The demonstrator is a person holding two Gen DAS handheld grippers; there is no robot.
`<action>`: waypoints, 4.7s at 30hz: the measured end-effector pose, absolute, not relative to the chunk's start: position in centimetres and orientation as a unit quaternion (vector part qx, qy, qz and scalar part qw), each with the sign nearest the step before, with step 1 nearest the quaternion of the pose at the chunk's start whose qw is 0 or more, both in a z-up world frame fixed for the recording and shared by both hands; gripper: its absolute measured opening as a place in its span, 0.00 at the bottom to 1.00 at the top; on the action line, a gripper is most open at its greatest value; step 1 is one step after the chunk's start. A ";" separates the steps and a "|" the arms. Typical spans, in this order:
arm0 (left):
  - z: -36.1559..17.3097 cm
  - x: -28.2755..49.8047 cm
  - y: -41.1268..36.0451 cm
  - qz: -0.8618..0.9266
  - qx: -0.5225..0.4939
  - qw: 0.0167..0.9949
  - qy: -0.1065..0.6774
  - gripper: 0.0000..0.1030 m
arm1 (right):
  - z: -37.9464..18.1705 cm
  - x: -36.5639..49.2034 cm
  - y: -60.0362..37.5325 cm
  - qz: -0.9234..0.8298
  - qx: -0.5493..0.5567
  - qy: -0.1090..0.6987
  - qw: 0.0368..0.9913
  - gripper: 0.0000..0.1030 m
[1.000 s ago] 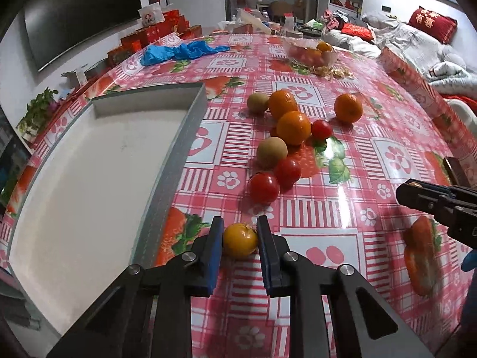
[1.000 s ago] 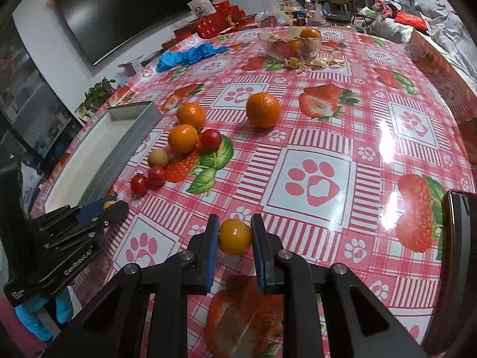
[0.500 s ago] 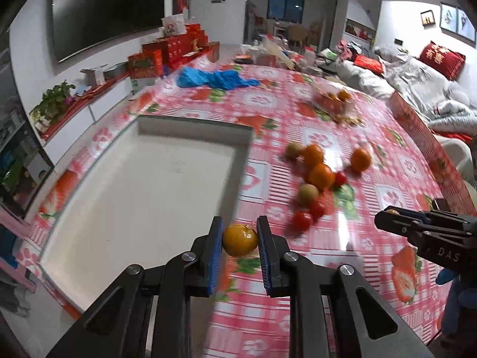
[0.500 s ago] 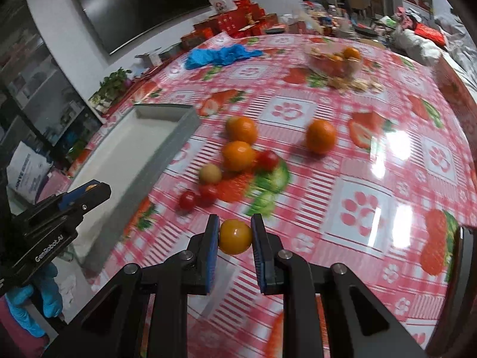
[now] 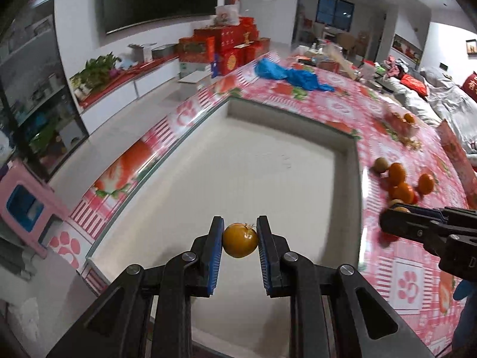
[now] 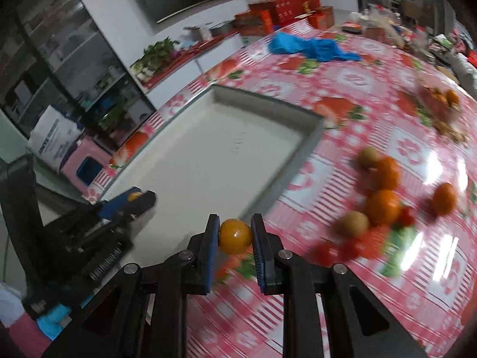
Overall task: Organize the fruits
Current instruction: 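Carry the tomato over the white tray and open the right gripper, then move the right tool back toward the red cherry tomatoes, then grasp a red cherry tomato with the right gripper and lift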
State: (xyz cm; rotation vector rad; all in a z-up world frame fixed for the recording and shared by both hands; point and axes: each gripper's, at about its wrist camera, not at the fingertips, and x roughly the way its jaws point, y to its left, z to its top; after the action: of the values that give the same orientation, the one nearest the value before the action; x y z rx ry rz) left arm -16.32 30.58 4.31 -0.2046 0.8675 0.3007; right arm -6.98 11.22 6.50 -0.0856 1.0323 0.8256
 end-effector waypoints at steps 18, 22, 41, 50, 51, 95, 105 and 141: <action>1.4 -16.2 31.8 0.134 -0.099 0.877 0.451 0.53 | 4.4 -6.6 15.6 0.393 -0.049 0.506 0.766 0.70; 2.9 -17.6 31.4 0.162 -0.089 0.897 0.401 1.00 | 5.6 -6.4 14.3 0.383 -0.038 0.490 0.783 0.82; 6.1 -15.6 24.5 0.102 -0.044 0.898 0.425 1.00 | 5.3 -1.9 -0.6 0.270 0.074 0.501 0.819 1.00; 6.8 -14.0 19.8 0.070 -0.017 0.898 0.433 1.00 | 4.8 0.0 -7.7 0.214 0.109 0.503 0.830 1.00; 6.7 -13.8 19.4 0.066 -0.015 0.898 0.434 1.00 | 4.8 0.2 -8.3 0.210 0.110 0.503 0.831 1.00; 0.9 -8.4 12.6 0.032 0.033 0.881 0.471 0.75 | 0.0 -0.6 -9.5 0.149 -0.069 0.478 0.863 1.00; 1.1 -8.6 11.6 -0.020 0.018 0.882 0.470 0.27 | 0.3 -1.6 -8.2 0.176 -0.080 0.472 0.860 1.00; 2.0 -11.2 14.3 -0.003 -0.040 0.881 0.471 0.24 | 2.7 -0.9 -6.0 0.271 0.003 0.464 0.843 0.25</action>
State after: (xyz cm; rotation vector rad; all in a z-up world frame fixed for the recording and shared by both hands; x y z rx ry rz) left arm -11.22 14.34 1.95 -0.0843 0.9814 -0.0072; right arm -0.94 -5.95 2.71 0.0057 0.9799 0.5724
